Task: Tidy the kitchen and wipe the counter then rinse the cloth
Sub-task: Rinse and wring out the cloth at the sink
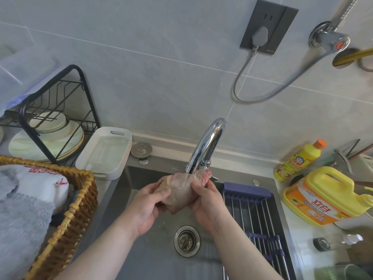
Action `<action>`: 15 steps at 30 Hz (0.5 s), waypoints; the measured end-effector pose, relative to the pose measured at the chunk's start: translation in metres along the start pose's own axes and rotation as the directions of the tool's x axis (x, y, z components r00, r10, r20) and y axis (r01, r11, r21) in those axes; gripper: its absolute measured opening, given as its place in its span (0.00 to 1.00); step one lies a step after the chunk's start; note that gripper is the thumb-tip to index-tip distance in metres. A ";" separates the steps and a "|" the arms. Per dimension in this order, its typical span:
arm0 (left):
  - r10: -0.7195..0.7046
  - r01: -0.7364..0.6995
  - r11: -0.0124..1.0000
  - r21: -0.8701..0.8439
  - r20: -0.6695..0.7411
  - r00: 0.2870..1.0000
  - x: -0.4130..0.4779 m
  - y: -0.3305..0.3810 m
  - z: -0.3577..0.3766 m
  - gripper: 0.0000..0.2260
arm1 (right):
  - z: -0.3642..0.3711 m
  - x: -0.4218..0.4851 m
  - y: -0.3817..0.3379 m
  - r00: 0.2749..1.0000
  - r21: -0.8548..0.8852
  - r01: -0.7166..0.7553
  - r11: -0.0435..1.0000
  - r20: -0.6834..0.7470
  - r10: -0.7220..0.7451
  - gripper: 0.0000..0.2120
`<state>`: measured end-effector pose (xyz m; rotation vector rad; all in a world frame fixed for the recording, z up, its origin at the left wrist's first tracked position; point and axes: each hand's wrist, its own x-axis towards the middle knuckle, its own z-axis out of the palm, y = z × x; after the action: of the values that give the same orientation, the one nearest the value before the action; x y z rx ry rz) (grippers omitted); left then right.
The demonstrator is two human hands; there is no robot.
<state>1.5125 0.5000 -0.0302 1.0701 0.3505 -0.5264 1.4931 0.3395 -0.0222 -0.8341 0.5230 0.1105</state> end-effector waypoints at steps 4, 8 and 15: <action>0.029 -0.025 0.995 0.092 -0.041 0.999 0.000 -0.003 0.003 0.04 | -0.002 -0.002 0.004 1.000 -0.026 0.006 1.000 0.003 -0.006 0.16; 0.021 -0.020 0.996 0.090 -0.018 1.000 0.000 -0.005 0.001 0.08 | -0.002 -0.007 0.005 0.996 -0.125 0.060 0.990 0.065 -0.053 0.23; 0.056 -0.050 0.995 0.090 -0.060 0.997 -0.001 -0.002 0.008 0.08 | -0.001 -0.010 0.002 0.995 -0.086 0.036 0.996 0.095 -0.028 0.18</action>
<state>1.5110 0.4928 -0.0275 1.1801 0.3553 -0.4654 1.4837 0.3418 -0.0194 -0.9185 0.4188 0.1434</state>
